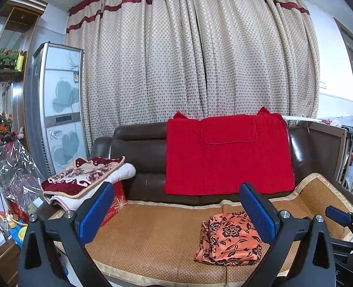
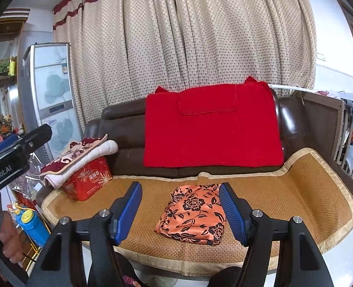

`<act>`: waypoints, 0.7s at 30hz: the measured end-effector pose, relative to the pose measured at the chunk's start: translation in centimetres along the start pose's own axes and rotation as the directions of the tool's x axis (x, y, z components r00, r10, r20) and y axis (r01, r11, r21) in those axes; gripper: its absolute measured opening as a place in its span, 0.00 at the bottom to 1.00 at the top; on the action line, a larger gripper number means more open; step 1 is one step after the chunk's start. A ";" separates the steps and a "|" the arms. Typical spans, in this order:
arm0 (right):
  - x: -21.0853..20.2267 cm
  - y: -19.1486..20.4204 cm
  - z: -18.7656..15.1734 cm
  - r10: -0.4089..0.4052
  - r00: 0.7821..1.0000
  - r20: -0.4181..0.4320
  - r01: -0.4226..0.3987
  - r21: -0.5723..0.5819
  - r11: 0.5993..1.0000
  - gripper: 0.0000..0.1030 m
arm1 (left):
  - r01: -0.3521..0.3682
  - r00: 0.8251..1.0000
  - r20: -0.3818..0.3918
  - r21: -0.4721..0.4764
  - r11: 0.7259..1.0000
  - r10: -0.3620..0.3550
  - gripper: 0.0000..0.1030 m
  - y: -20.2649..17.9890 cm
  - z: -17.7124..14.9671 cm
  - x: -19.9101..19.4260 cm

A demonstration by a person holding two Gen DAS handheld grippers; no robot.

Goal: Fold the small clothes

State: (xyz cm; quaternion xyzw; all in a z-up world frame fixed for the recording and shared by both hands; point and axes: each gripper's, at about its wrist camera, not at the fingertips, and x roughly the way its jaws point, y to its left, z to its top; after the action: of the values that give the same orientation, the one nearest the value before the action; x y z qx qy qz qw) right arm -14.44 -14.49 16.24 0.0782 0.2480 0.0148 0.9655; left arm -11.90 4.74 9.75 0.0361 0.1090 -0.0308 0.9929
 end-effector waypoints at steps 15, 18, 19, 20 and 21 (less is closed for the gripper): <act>3.5 -2.4 -0.9 -0.056 0.997 -0.049 0.058 0.042 0.997 0.69 | 0.048 0.997 -0.070 0.040 0.998 -0.045 1.00 -2.8 -1.6 3.7; 4.0 -3.0 -1.1 -0.069 0.996 -0.057 0.071 0.046 0.996 0.69 | 0.065 0.994 -0.090 0.049 0.997 -0.061 1.00 -3.7 -1.9 4.6; 4.2 -3.2 -1.1 -0.074 0.996 -0.059 0.076 0.047 0.996 0.69 | 0.071 0.993 -0.097 0.054 0.996 -0.066 1.00 -4.1 -2.0 4.9; 4.4 -3.3 -1.2 -0.076 0.995 -0.062 0.080 0.048 0.996 0.69 | 0.074 0.992 -0.102 0.056 0.996 -0.068 1.00 -4.3 -2.1 5.2; 4.6 -3.5 -1.2 -0.078 0.995 -0.066 0.081 0.050 0.995 0.69 | 0.078 0.992 -0.107 0.056 0.995 -0.071 1.00 -4.6 -2.2 5.4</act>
State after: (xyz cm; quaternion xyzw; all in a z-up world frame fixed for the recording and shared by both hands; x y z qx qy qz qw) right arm -11.02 -17.49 12.48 0.0931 0.2818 -0.0278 0.9546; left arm -7.38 0.01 6.16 0.0635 0.1613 -0.0693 0.9824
